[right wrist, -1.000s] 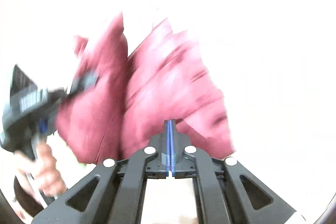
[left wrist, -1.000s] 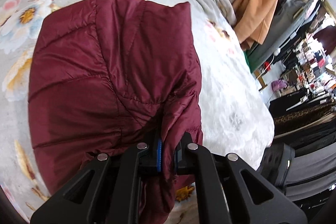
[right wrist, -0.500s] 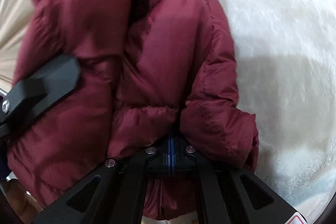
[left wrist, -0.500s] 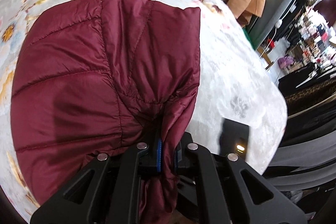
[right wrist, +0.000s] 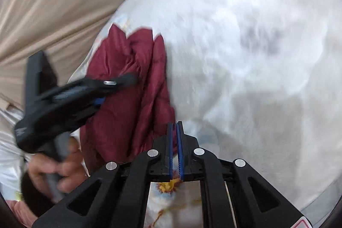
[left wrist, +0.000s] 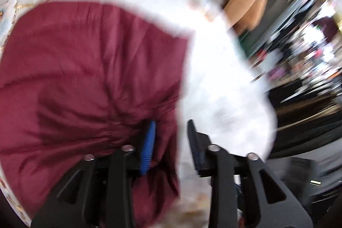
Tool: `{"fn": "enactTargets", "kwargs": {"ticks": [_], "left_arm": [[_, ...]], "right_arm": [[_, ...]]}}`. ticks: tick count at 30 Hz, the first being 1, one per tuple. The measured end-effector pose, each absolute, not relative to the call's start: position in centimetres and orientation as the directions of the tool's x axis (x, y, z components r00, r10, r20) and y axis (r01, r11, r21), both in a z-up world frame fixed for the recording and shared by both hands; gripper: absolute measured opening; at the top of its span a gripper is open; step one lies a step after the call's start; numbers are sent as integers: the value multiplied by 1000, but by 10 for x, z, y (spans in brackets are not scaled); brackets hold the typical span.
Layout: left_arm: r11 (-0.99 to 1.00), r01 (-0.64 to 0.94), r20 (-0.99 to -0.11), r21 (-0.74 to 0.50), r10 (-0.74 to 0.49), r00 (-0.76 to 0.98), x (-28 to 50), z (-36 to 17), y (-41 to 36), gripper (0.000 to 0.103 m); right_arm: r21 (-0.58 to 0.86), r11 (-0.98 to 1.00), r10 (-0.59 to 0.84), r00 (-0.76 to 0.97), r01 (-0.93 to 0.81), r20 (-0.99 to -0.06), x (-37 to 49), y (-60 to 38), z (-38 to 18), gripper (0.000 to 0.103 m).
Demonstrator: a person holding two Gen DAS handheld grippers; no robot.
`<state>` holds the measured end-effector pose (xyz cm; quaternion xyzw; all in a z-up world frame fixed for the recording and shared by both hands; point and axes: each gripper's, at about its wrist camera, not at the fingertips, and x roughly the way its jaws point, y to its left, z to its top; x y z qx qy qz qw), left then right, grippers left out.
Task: Fold large clothes
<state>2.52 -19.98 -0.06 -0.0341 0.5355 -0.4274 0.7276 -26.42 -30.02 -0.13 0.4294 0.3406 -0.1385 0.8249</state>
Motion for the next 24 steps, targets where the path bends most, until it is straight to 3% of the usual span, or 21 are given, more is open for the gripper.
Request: {"fn": "enactTargets", "kwargs": {"ticks": [2, 4, 5, 7, 10, 12, 13, 17, 24], "left_arm": [[615, 568, -686, -547, -718, 117, 33, 33, -160, 59], [624, 556, -649, -550, -737, 185, 42, 52, -120, 59], [650, 545, -659, -529, -720, 219, 45, 55, -103, 59], [717, 510, -698, -475, -660, 278, 49, 48, -68, 59], [782, 453, -766, -428, -580, 278, 50, 22, -46, 54], [809, 414, -802, -418, -542, 250, 46, -3, -38, 49], [823, 405, -820, -397, -517, 246, 44, -12, -36, 48], [842, 456, -856, -289, -440, 270, 36, -30, -51, 48], [826, 539, -888, -162, -360, 286, 29, -67, -91, 51]], "right_arm": [[562, 660, 32, 729, 498, -684, -270, -291, 23, 13], [504, 728, 14, 725, 465, -689, -270, -281, 44, 34], [497, 745, 15, 732, 446, -681, -246, -280, 49, 53], [485, 784, 33, 755, 386, -655, -227, -250, 60, 54], [445, 857, 92, 773, 260, -627, -190, -213, 58, 38], [375, 902, 99, 743, 214, -662, -162, -200, 46, 6], [327, 918, 71, 721, 222, -690, -148, -196, 40, 2], [318, 861, -21, 653, 396, -757, -147, -238, -3, 0], [395, 742, 57, 536, 542, -842, -162, -277, -89, 0]]}}
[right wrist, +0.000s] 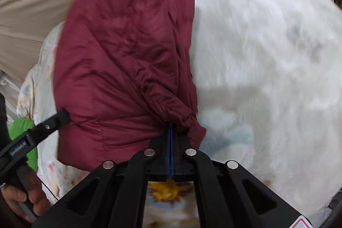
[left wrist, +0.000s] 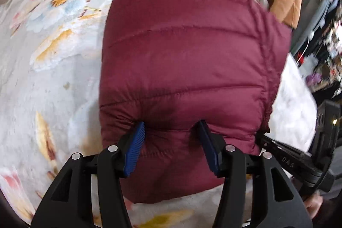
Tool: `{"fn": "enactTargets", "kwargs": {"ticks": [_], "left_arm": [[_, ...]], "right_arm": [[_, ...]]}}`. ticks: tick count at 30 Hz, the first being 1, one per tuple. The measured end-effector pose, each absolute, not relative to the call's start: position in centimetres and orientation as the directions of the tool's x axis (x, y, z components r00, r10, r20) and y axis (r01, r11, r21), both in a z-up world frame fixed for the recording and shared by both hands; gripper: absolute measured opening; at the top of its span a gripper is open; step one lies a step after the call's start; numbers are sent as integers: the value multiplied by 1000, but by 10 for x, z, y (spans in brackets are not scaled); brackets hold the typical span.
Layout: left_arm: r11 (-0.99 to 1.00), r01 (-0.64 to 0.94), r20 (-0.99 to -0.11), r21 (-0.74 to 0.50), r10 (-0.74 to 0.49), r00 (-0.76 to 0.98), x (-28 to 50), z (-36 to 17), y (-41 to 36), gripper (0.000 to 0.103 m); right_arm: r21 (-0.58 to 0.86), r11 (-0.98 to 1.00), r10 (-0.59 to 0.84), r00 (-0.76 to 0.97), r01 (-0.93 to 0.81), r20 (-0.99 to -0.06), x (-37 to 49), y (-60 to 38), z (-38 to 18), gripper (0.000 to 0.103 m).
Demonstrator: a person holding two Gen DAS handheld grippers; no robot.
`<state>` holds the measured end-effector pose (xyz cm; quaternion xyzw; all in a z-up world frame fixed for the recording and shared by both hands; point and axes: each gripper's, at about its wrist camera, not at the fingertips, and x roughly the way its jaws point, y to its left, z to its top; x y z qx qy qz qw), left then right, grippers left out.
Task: Fold large clothes
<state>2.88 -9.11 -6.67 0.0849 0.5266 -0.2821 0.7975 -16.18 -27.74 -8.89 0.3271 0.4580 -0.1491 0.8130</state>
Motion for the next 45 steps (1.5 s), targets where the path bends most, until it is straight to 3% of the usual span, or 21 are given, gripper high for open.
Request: {"fn": "enactTargets", "kwargs": {"ticks": [4, 9, 15, 21, 27, 38, 45], "left_arm": [[827, 547, -895, -126, -333, 296, 30, -72, -96, 51], [825, 535, -856, -181, -400, 327, 36, -27, -93, 48], [821, 541, -836, -183, -419, 354, 63, -8, -115, 49], [853, 496, -870, -164, -361, 334, 91, -35, -130, 50], [853, 503, -880, -137, -338, 335, 97, -49, -140, 51], [850, 517, -885, -98, -312, 345, 97, -66, -150, 51], [856, 508, -879, -94, -310, 361, 94, -61, -146, 51]], "right_arm": [[420, 728, 97, 525, 542, -845, -161, -286, -91, 0], [466, 694, 20, 633, 548, -774, -180, -295, -16, 0], [396, 783, -58, 691, 479, -721, -114, -307, 43, 0], [276, 790, -133, 593, 547, -794, -40, -340, 7, 0], [315, 751, -64, 540, 580, -839, -19, -362, -47, 0], [323, 751, -114, 594, 576, -796, -17, -358, -81, 0], [303, 758, -126, 584, 578, -802, -21, -358, -67, 0]]}}
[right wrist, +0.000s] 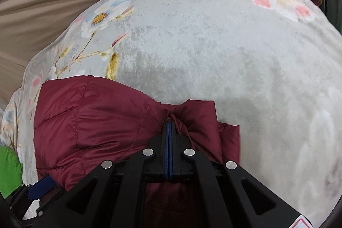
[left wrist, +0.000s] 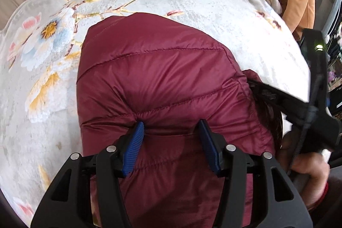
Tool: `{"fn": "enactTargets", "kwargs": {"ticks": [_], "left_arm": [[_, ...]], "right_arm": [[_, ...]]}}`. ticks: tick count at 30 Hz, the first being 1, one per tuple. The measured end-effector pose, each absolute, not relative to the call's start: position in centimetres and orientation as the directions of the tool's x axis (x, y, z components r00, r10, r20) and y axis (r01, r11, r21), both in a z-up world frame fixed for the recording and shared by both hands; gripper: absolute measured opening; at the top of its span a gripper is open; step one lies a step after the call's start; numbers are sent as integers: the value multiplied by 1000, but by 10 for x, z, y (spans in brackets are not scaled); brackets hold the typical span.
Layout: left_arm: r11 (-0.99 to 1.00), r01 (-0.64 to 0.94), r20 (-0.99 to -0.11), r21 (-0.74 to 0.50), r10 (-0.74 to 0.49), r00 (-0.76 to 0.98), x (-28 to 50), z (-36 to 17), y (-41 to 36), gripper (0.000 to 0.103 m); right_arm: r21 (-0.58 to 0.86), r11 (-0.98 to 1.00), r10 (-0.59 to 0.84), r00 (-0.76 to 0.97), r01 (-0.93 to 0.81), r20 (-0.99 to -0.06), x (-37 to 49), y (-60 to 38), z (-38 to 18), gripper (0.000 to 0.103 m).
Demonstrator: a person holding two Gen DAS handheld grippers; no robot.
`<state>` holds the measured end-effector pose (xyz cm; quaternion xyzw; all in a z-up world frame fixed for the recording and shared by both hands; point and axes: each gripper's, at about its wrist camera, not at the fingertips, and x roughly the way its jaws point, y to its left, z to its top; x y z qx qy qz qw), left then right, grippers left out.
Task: Fold large clothes
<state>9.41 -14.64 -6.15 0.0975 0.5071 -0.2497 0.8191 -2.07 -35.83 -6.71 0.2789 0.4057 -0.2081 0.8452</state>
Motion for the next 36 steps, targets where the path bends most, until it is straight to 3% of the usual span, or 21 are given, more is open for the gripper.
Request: {"fn": "enactTargets", "kwargs": {"ticks": [1, 4, 6, 7, 10, 13, 15, 18, 22, 26, 29, 32, 36], "left_arm": [[860, 497, -877, -116, -324, 356, 93, -55, -140, 51], [867, 471, -859, -163, -359, 365, 86, -36, -110, 55], [881, 431, -856, -197, -368, 362, 81, -30, -85, 61], [885, 410, -858, -219, -375, 351, 79, -31, -77, 61], [894, 326, -867, -308, -405, 290, 72, -36, -48, 61], [894, 355, -879, -275, -383, 283, 55, -41, -46, 61], [892, 390, -901, -228, -345, 262, 44, -52, -53, 61], [895, 404, -913, -191, -313, 260, 33, -66, -56, 64], [894, 423, -920, -149, -282, 273, 27, -75, -60, 70], [905, 407, -925, -126, -255, 282, 29, -74, -62, 70], [909, 390, -920, -150, -273, 281, 27, -63, -59, 69], [909, 384, -919, -164, -282, 276, 26, -59, -57, 69], [907, 379, -916, -184, -298, 269, 28, -55, -56, 69]], "right_arm": [[315, 746, -128, 591, 586, -796, -29, -358, -56, 0], [358, 721, -129, 622, 593, -772, -65, -356, -25, 17], [357, 715, -134, 619, 601, -774, -96, -350, -13, 34], [362, 712, -127, 617, 602, -777, -110, -345, -11, 34], [407, 703, -70, 626, 583, -776, -146, -326, -11, 34], [382, 753, -51, 626, 537, -778, -161, -296, -12, 25], [336, 792, -44, 596, 509, -802, -159, -280, -22, 9], [296, 783, -22, 500, 547, -866, -158, -275, -61, 0], [340, 747, 33, 479, 571, -877, -168, -284, -100, 0], [388, 713, 72, 490, 584, -869, -171, -292, -96, 0], [439, 672, 51, 554, 596, -831, -185, -297, -74, 14], [446, 656, -16, 602, 609, -799, -194, -304, -53, 57], [437, 650, -39, 602, 621, -797, -186, -316, -53, 68]]}}
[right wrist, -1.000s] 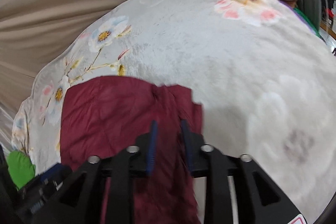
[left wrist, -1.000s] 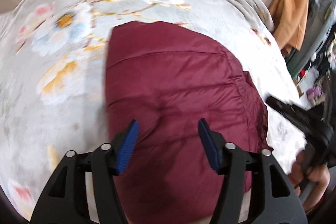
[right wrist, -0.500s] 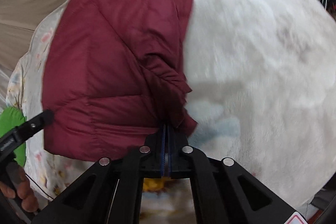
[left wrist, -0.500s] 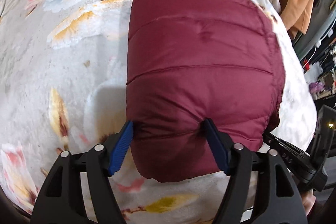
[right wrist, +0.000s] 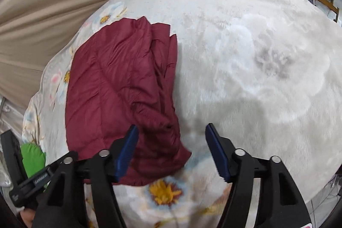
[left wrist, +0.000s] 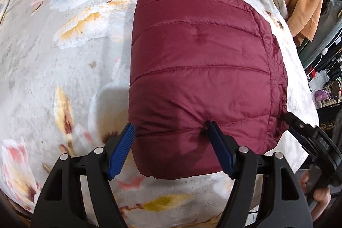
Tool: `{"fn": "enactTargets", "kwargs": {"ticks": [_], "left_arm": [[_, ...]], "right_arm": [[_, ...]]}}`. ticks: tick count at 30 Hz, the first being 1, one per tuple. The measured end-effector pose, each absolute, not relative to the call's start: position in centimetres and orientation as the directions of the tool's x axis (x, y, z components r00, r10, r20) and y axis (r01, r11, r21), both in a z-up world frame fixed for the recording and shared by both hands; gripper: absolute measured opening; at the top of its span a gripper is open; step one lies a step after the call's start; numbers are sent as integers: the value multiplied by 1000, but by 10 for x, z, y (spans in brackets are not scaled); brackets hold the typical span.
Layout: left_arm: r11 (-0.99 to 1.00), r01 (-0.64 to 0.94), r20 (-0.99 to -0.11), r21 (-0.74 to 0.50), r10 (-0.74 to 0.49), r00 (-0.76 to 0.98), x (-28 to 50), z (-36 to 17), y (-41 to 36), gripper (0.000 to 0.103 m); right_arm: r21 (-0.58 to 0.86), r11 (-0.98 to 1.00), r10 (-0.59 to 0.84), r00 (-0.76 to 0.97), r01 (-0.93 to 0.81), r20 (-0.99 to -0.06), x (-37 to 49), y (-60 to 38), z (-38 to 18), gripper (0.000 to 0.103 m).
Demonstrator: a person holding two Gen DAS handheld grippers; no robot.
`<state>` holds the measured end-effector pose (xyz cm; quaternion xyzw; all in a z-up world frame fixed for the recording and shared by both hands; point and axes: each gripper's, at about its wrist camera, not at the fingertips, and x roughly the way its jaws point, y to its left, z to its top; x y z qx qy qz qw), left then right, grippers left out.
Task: Fold large clothes
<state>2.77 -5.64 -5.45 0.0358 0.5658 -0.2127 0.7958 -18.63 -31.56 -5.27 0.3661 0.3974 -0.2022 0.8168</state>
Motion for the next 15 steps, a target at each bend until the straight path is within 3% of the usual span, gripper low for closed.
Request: {"fn": "enactTargets", "kwargs": {"ticks": [6, 15], "left_arm": [[916, 327, -904, -232, -327, 276, 43, -50, -44, 69], [869, 207, -844, -449, -488, 221, 84, -71, -33, 81]], "right_arm": [[494, 621, 57, 594, 608, -803, -166, -323, -79, 76], [611, 538, 178, 630, 581, -756, -143, -330, -107, 87]]}}
